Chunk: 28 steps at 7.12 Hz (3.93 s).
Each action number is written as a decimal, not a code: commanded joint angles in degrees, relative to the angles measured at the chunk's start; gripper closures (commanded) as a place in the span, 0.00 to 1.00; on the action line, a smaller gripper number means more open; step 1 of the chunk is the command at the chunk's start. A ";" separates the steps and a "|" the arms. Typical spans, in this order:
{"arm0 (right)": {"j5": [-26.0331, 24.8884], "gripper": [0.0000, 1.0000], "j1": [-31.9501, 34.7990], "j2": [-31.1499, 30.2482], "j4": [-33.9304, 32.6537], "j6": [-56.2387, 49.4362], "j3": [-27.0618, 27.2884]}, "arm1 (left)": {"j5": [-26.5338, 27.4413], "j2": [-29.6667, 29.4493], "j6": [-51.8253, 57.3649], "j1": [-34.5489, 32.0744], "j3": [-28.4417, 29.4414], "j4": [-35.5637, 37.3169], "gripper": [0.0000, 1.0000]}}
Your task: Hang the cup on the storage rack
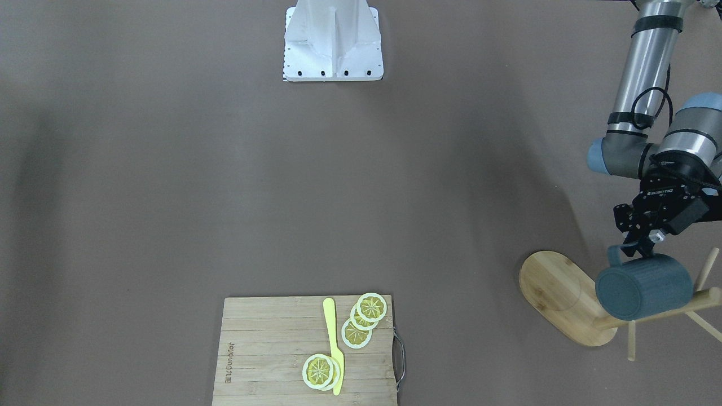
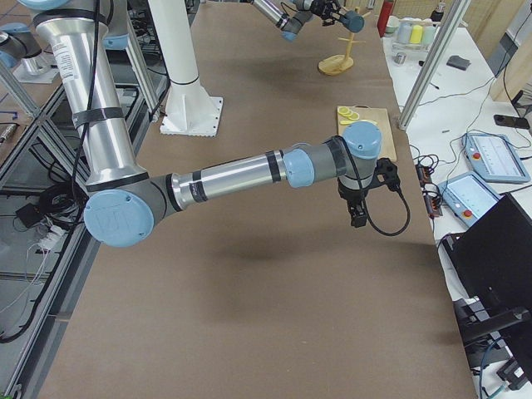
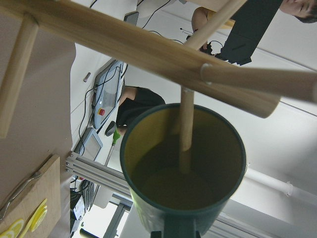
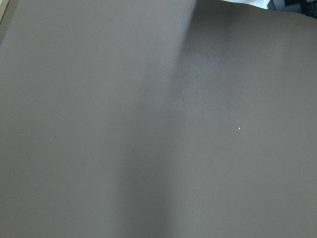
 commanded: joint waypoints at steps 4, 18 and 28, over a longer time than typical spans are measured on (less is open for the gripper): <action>0.07 0.00 0.07 0.08 0.00 0.00 0.09 | 0.09 0.03 -0.17 -0.30 1.10 0.62 0.45; -0.02 0.00 -1.16 0.70 -0.09 0.00 -0.09 | -16.34 20.67 -7.65 -20.47 -27.10 8.36 0.02; -1.51 0.00 -0.38 -1.67 0.00 0.00 -0.97 | -6.01 30.27 98.07 -40.29 -38.45 38.81 0.02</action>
